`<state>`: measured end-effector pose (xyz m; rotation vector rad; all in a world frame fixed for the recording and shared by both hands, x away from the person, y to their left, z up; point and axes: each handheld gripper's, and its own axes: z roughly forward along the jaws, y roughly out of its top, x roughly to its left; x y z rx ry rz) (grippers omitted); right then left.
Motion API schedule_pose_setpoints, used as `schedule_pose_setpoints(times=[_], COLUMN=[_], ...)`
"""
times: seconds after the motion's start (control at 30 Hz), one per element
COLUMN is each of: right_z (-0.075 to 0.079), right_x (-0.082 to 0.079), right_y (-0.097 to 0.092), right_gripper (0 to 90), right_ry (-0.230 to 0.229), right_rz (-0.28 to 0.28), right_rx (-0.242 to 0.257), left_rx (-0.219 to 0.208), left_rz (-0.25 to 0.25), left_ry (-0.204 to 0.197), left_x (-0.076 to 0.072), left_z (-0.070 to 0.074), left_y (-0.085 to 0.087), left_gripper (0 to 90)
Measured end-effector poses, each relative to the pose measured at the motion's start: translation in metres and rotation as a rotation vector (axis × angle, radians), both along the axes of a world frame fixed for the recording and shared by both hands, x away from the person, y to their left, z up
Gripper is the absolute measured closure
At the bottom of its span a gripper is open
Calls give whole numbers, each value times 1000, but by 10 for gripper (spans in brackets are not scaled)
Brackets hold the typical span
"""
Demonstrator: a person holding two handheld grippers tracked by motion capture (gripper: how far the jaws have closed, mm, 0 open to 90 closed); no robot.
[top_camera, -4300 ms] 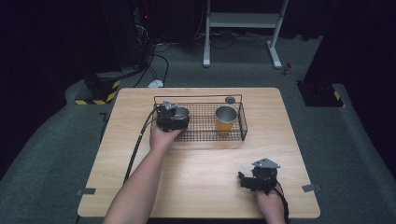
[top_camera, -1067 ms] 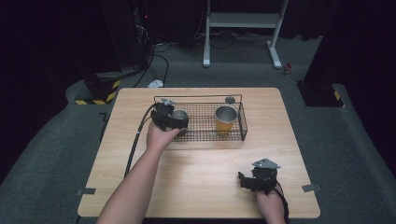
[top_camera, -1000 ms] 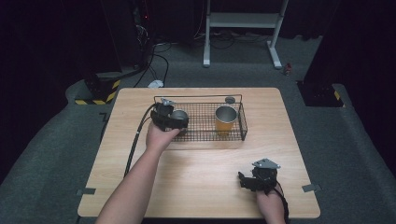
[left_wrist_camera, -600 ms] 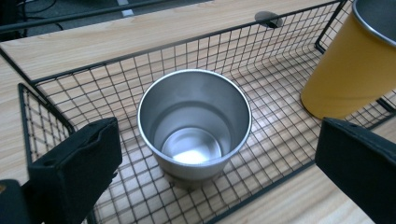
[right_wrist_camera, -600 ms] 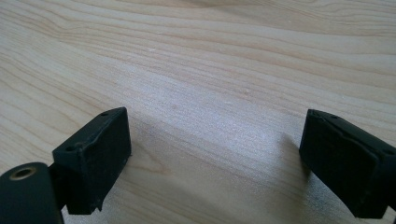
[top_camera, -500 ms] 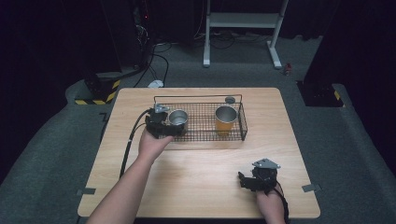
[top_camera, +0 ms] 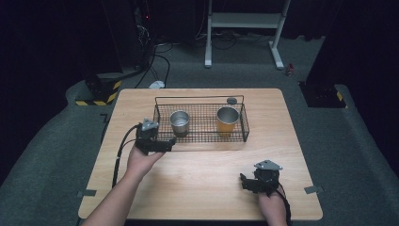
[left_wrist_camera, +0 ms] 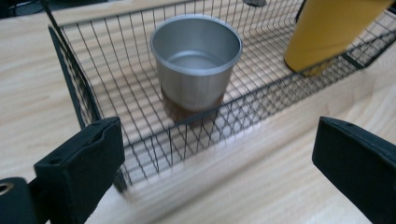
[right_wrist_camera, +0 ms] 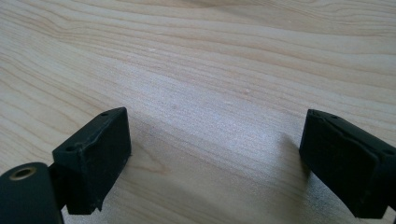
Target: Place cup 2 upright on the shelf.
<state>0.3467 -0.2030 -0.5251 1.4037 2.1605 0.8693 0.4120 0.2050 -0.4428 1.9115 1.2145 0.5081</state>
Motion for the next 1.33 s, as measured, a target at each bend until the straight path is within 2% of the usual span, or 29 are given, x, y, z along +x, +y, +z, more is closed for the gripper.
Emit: schedule_pose_setpoints(times=[0.1,0.17,0.2,0.27,0.33,0.37,0.4,0.47,0.57,0.6,0.63,0.7,0.73,0.77,0.8,0.83,0.9,1.0,1.1,1.13,1.33], right_z=[0,0,0,0,0,0,0,0,0,0,0,0,0,0,0,0,0,0,0,0,0], right_x=[0,0,0,0,0,0,0,0,0,0,0,0,0,0,0,0,0,0,0,0,0], right_y=[0,0,0,0,0,0,0,0,0,0,0,0,0,0,0,0,0,0,0,0,0], right_gripper=[88,88,88,88,88,88,88,88,88,88,88,88,88,88,88,88,88,88,88,88,88], right_ry=[0,0,0,0,0,0,0,0,0,0,0,0,0,0,0,0,0,1,1,0,1], right_rz=[0,0,0,0,0,0,0,0,0,0,0,0,0,0,0,0,0,-2,-2,-1,-3], right_rx=[0,0,0,0,0,0,0,0,0,0,0,0,0,0,0,0,0,1,2,0,1], left_rx=[-2,-6,-19,-15,-11,-11,-2,-3,16,16,38,46,63,63,97,97,131,149,150,128,132], left_rz=[-12,-18,-31,-33,-40,-40,-43,-40,-33,-33,-32,-33,-32,-32,-30,-30,-21,-1,5,10,14], left_ry=[12,24,45,42,61,61,76,81,104,104,113,116,130,130,133,133,94,71,58,76,77], left_x=[-14,-18,-26,-28,-39,-39,-47,-51,-63,-63,-70,-72,-78,-78,-85,-85,-92,-96,-98,-97,-98], left_z=[-11,-14,-20,-22,-33,-33,-41,-44,-59,-59,-66,-68,-75,-75,-81,-81,-85,-87,-88,-88,-88], left_y=[9,12,17,19,25,25,31,34,42,42,46,47,51,51,56,56,59,57,56,57,58], left_gripper=[35,46,46,46,47,47,46,46,45,45,44,44,42,42,42,38,38,28,28,21,16])
